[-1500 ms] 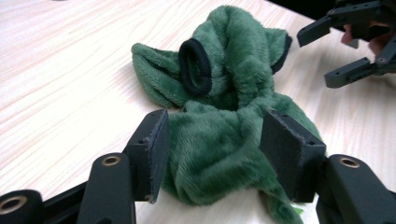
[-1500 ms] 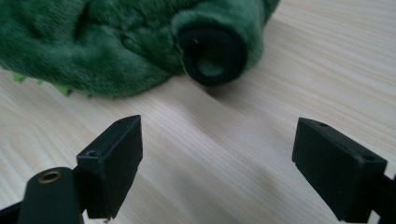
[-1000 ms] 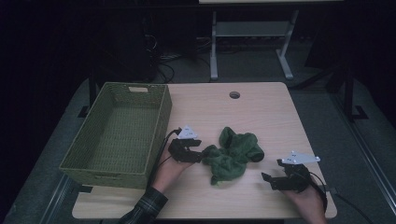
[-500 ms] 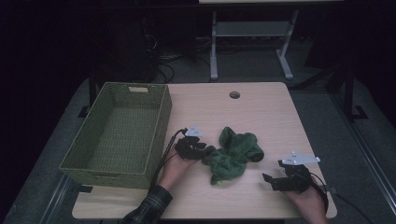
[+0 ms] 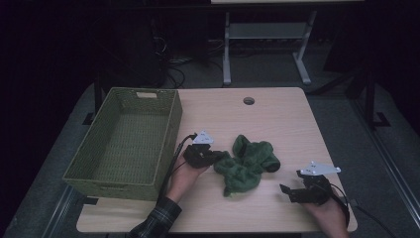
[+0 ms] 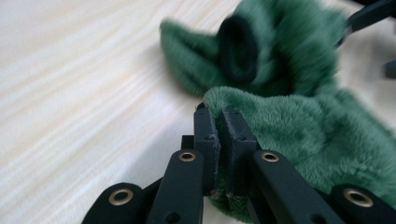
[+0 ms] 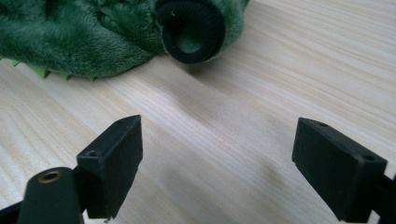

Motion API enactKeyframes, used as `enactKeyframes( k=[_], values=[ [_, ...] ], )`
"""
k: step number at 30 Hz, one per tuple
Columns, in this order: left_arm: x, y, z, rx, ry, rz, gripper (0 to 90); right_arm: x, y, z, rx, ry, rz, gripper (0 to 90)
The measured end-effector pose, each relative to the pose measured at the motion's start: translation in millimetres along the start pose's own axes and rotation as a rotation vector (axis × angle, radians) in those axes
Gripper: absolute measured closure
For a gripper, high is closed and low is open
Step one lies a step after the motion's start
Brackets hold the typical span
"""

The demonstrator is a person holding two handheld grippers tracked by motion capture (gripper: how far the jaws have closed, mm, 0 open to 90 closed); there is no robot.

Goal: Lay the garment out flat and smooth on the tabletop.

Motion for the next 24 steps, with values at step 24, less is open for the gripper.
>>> enactKeyframes(
  k=[24],
  values=[
    [-85.8, -38.8, -42.6, -0.031, 0.288, -0.110, 84.2, -18.0, 8.8, -2.6, 0.040, 0.061, -0.014, 15.9]
  ],
)
Point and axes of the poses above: each handheld gripper's, and its own axes: z roughly backward along the jaws, y roughly out of its underside, x roughly to its left, the point moved 1 cm from there along -z, roughly forward along the jaws, and after that the axes turned 4 degrees about -x, right-handed, at the moved point
